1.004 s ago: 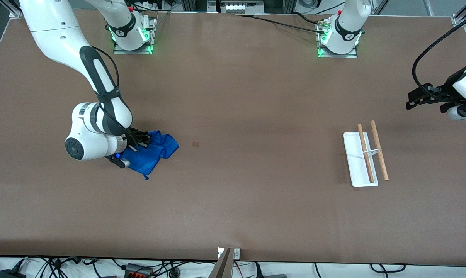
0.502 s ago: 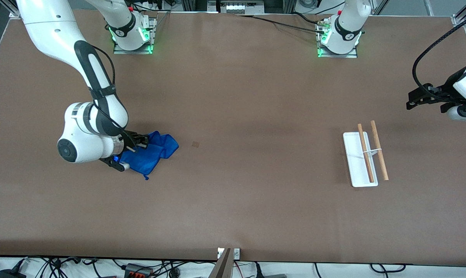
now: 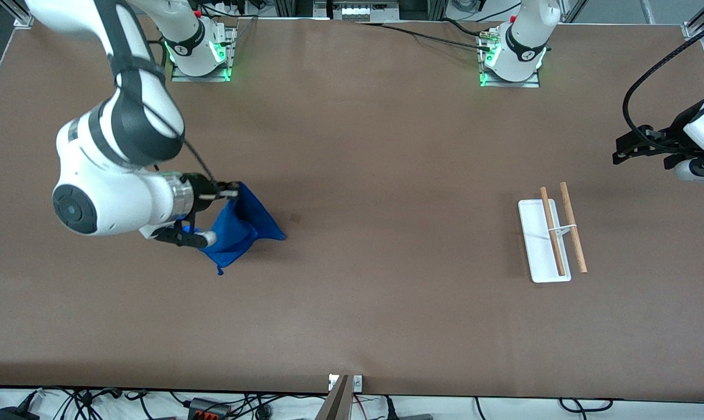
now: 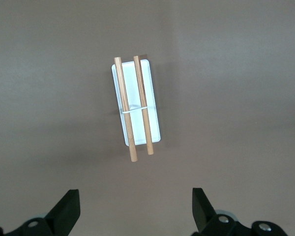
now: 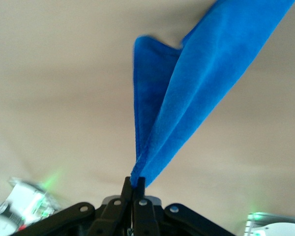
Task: Pass towel and hang on rack
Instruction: 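Carry the towel toward the middle while the left gripper approaches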
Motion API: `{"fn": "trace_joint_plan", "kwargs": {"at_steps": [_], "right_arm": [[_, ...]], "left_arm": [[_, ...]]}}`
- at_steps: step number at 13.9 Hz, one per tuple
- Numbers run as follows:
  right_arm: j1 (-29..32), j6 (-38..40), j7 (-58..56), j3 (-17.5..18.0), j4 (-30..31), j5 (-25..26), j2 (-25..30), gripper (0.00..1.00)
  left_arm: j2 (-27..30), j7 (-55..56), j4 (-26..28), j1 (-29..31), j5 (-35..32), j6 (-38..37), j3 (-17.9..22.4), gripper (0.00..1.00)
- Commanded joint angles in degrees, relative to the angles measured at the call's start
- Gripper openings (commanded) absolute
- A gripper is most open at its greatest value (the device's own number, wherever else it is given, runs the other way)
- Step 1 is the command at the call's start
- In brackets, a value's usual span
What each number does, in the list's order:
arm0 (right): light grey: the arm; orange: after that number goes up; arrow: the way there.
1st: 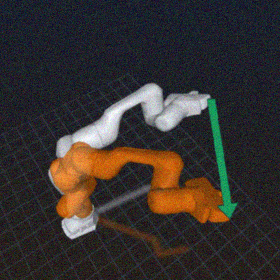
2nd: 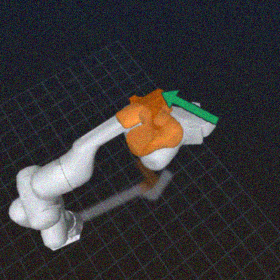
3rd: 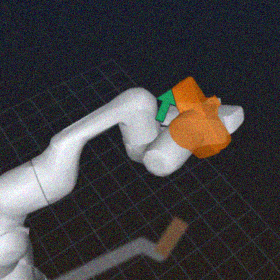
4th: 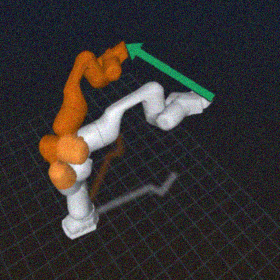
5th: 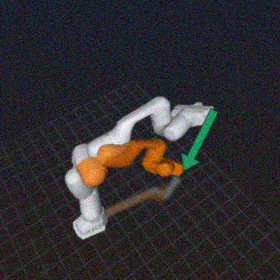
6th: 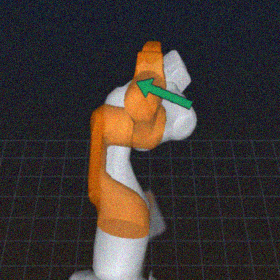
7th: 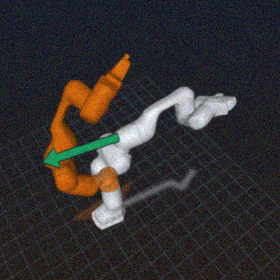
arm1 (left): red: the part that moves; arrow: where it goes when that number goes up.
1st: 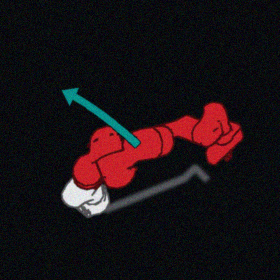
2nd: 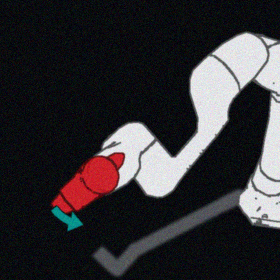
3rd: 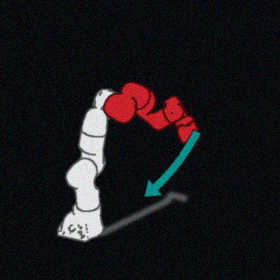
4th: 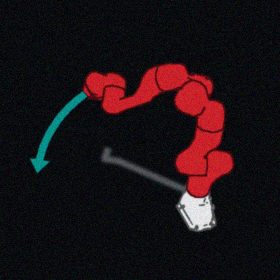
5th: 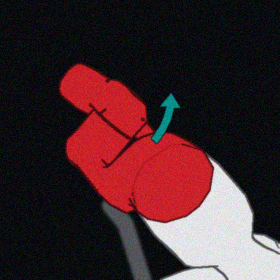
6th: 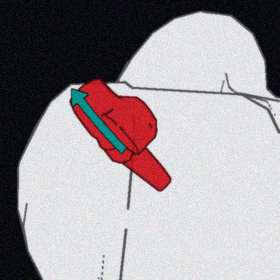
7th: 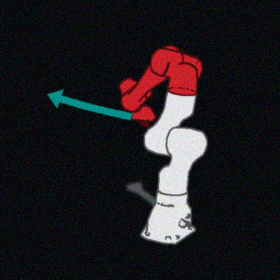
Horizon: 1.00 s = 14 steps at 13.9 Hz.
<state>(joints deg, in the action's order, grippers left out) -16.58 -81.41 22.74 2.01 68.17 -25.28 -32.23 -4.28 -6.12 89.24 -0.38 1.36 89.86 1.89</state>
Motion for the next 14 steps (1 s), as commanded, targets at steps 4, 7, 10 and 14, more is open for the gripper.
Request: {"fn": "trace_joint_plan", "kwargs": {"at_steps": [4, 7, 10, 14], "right_arm": [[-1.8, -0.8, 4.1, 9.3, -10.6, -7.9, -0.3, 0.00], [-6.9, -9.2, 4.4, 12.8, -11.9, -7.6, 1.0, 0.00], [-10.4, -16.1, 4.4, 12.9, -11.9, -7.9, 1.0, 0.00], [-12.9, -21.6, 4.5, 13.2, -11.8, -7.9, 1.0, 0.00]], "left_arm": [[-5.1, -1.4, -1.8, 0.5, 2.2, -1.7, 0.3, 1.00], [-7.2, -2.7, -2.3, -0.1, 3.7, -2.9, 0.0, 1.00], [-10.0, -2.7, -2.2, -0.8, 6.3, -3.4, -0.4, 1.00], [-14.3, -16.6, -1.9, -1.7, 12.8, -3.2, -2.5, 1.00]]}}
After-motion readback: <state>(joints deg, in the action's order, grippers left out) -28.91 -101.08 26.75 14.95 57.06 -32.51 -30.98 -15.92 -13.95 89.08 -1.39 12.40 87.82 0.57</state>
